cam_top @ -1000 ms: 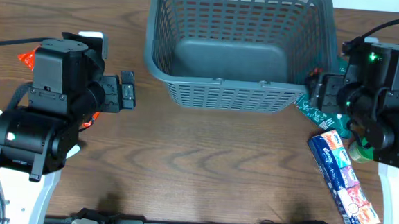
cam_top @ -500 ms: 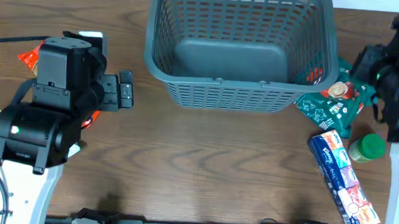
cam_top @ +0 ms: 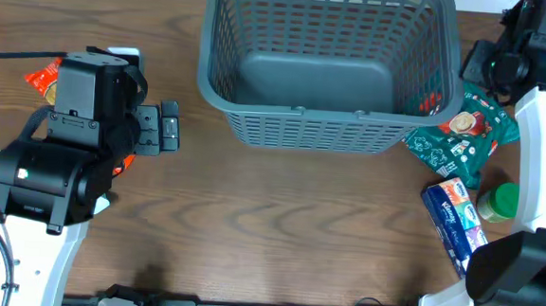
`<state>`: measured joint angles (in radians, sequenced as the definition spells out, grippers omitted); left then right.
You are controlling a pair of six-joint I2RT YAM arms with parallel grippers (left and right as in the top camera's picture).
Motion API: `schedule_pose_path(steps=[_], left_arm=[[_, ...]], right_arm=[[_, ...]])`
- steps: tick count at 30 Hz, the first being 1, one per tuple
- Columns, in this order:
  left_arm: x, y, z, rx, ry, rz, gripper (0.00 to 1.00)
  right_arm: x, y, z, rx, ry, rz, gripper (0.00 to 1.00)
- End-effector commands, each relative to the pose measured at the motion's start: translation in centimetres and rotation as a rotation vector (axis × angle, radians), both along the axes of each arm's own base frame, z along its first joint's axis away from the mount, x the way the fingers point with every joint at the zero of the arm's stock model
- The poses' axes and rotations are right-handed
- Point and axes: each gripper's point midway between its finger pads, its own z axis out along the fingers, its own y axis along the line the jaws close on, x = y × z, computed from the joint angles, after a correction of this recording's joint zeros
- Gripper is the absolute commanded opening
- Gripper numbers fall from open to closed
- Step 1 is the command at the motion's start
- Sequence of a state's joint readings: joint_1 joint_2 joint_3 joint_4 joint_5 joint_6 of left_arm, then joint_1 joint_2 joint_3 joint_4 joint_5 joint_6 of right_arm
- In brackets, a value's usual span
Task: Pack container
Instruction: 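Move the right gripper over the green Nescafe bag beside the basket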
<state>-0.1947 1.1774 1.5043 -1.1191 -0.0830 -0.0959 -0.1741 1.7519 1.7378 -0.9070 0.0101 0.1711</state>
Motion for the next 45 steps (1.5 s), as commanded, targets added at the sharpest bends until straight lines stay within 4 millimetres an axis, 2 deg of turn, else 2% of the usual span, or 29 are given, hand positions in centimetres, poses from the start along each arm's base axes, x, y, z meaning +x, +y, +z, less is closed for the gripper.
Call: schedule_pose_path(steps=[1,4,10,14,21,25,29,45], left_arm=[[0.1,0.1,0.5,0.02,-0.013,-0.007,0.99],[0.1,0.1,0.5,0.02,-0.012,-0.007,0.99],[0.1,0.1,0.5,0.02,-0.012,-0.007,0.99],[0.1,0.1,0.5,0.02,-0.012,-0.007,0.99],[0.1,0.1,0.5,0.02,-0.012,-0.007,0.99],[0.1,0.1,0.5,0.02,-0.012,-0.007,0.99],[0.1,0.1,0.5,0.02,-0.012,-0.007,0.99],[0.1,0.1,0.5,0.02,-0.011,-0.007,0.99]], right_arm=[[0.7,0.0,1.5,-0.011,-0.042,0.046,0.01],[0.9,0.8,1.2,0.0,-0.04,0.108,0.01],[0.9,1.0,1.3,0.002,-0.042,0.126,0.01],[1.1,2.6,1.4,0.033,-0.057,0.23,0.01],[1.1,4.0,1.7,0.071,-0.077,0.319,0.01],[1.1,4.3,1.7,0.08,-0.081,0.336,0.01],[1.1,5.7,2.0,0.109,-0.101,0.423,0.01],[0.7,8.3,2.8,0.188,-0.147,0.571,0.01]])
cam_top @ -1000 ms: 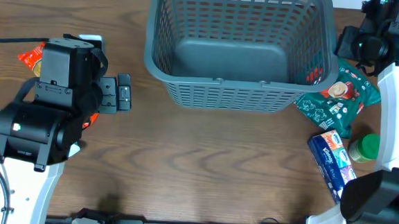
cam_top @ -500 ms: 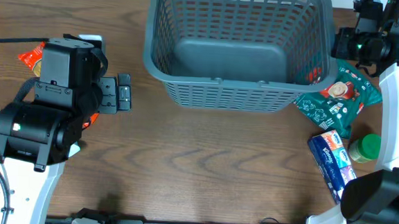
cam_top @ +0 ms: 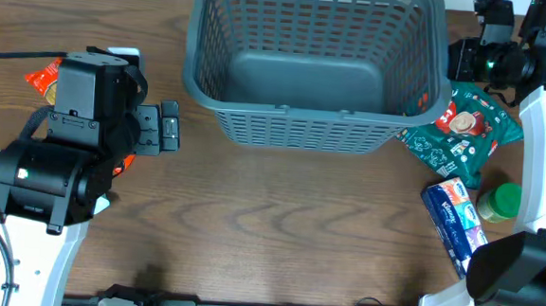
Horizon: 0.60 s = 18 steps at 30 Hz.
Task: Pack container
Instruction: 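Move the right gripper over the green Nescafe bag beside the basket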
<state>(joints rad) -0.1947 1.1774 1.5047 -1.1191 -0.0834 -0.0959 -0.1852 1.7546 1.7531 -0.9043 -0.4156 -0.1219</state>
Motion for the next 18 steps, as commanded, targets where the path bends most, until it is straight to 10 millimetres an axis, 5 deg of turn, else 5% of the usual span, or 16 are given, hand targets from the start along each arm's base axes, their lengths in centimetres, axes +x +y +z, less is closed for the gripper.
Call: schedule_pose_path(steps=[1,18], left_arm=[[0.1,0.1,0.5,0.02,-0.011,-0.008,0.99],[0.1,0.1,0.4,0.02,-0.01,-0.008,0.99]], right_arm=[[0.0,1.8,1.2,0.055,-0.042,0.103,0.01],[-0.5,3.7,2.0,0.129,-0.067,0.199,0.01]])
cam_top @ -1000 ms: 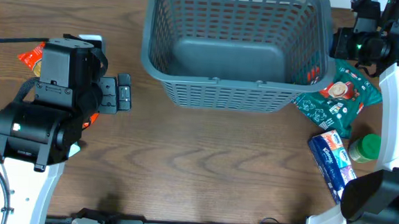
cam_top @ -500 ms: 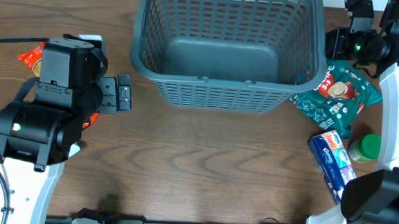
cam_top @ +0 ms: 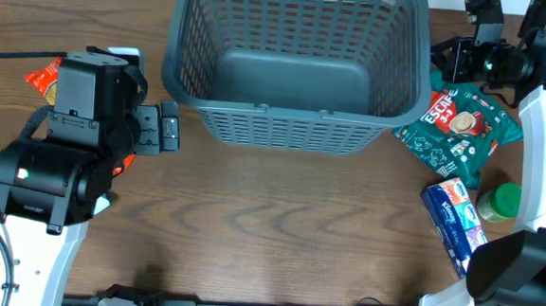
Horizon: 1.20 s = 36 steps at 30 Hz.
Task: Pack container
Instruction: 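Move the right gripper over the green Nescafe bag beside the basket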
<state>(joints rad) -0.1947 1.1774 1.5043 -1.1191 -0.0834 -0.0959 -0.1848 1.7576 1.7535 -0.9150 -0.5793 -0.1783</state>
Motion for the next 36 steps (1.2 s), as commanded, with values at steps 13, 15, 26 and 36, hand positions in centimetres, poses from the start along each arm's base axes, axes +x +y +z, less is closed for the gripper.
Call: schedule_pose_path(steps=[13,15,26,36], left_arm=[[0.1,0.1,0.4,0.02,-0.009,-0.008,0.99],[0.0,0.1,0.4,0.021,-0.004,-0.008,0.99],[-0.3,0.2,0.1,0.025,0.011,-0.008,0.99],[-0.3,0.2,0.1,0.025,0.011,-0.008,0.99]], right_arm=[[-0.1,0.3,0.5,-0.015,-0.015,0.031,0.03],[0.1,-1.2,-0.2,-0.065,0.014,-0.048,0.14],[-0.9,-8.7,-2.0,-0.191,0.177,-0.545,0.99],[-9.5,-15.6,3.0,-0.195,0.384,-0.962,0.99]])
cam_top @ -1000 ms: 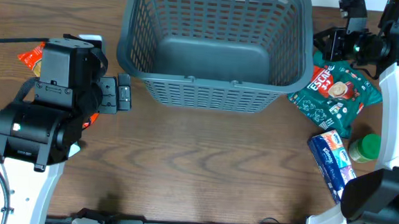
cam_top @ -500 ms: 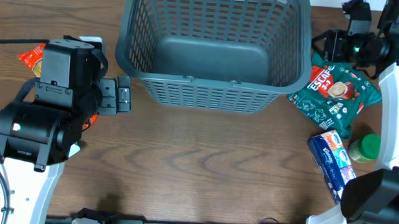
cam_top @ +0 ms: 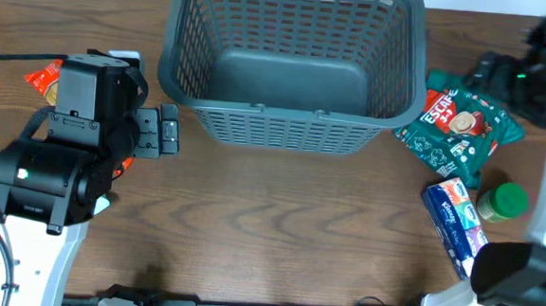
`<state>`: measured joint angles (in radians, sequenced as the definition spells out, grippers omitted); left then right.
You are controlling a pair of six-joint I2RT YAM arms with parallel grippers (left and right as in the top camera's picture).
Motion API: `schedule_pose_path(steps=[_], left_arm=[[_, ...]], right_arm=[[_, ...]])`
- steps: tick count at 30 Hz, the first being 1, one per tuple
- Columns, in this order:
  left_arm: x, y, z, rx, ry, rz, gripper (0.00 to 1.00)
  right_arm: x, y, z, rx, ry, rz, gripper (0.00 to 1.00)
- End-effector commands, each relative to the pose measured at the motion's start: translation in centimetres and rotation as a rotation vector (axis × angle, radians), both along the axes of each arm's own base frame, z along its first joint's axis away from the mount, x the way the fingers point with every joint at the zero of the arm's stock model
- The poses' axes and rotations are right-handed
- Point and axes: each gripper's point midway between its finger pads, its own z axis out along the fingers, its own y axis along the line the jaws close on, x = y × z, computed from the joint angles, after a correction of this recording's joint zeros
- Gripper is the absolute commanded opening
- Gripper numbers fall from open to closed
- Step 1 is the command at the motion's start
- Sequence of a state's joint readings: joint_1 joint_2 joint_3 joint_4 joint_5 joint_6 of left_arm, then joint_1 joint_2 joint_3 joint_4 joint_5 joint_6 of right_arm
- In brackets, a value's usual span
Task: Pack container
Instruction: 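Move the right gripper over the green Nescafe bag beside the basket, then grasp the green Nescafe bag with the right gripper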
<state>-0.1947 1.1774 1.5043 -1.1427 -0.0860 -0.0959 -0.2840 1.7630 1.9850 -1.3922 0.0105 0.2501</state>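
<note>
The grey mesh basket (cam_top: 292, 128) stands at the back centre of the table with nothing showing inside it. My right gripper (cam_top: 494, 72) is blurred at the far right, above the top of the green snack packet (cam_top: 457, 128) and clear of the basket's right wall; its jaws cannot be read. The left gripper (cam_top: 167, 129) rests low on the table just left of the basket's front corner, open and holding nothing. A blue tissue pack (cam_top: 454, 226) and a green-capped bottle (cam_top: 503, 201) lie in front of the packet.
A red snack packet (cam_top: 40, 78) and a white item (cam_top: 124, 55) lie behind the left arm's body (cam_top: 59, 159). The right arm's white link runs down the right edge of the table.
The right gripper has moved from the basket's right rim out to the right, over the green packet. The basket stays about where it was. The left arm has not moved.
The basket first stood right of centre, covering part of the green packet, with the right gripper at its right rim. At each later moment basket and gripper were further left and more of the packet showed. Now the gripper is away from the basket.
</note>
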Motion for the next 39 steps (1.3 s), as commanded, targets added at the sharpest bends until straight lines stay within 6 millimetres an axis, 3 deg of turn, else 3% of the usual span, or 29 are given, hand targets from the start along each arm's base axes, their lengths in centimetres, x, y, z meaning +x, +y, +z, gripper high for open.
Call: schedule_pose_path(steps=[1,3,6,10,14,25,33,39], left_arm=[[0.2,0.1,0.5,0.019,-0.012,-0.01,0.99],[0.2,0.1,0.5,0.019,-0.012,-0.01,0.99],[0.2,0.1,0.5,0.019,-0.012,-0.01,0.99],[0.2,0.0,0.5,0.018,-0.012,-0.01,0.99],[0.2,0.0,0.5,0.018,-0.012,-0.01,0.99],[0.2,0.0,0.5,0.018,-0.012,-0.01,0.99],[0.2,0.0,0.5,0.018,-0.012,-0.01,0.99],[0.2,0.0,0.5,0.018,-0.012,-0.01,0.99]], right_arm=[[-2.3,-3.9,3.5,-0.043,-0.043,-0.225,0.99],[-3.4,-5.0,4.0,-0.023,-0.039,-0.261,0.99],[-4.7,-6.7,3.0,0.029,-0.016,-0.322,0.99],[-4.7,-8.0,-0.1,0.15,-0.007,-0.35,0.99],[-3.4,-8.6,-3.8,0.198,-0.022,-0.311,0.99],[0.3,-5.8,-12.9,0.269,-0.097,-0.135,0.99],[0.4,-3.3,-18.4,0.263,-0.1,-0.059,0.99],[-0.3,-2.2,-21.2,0.262,-0.104,-0.042,0.99]])
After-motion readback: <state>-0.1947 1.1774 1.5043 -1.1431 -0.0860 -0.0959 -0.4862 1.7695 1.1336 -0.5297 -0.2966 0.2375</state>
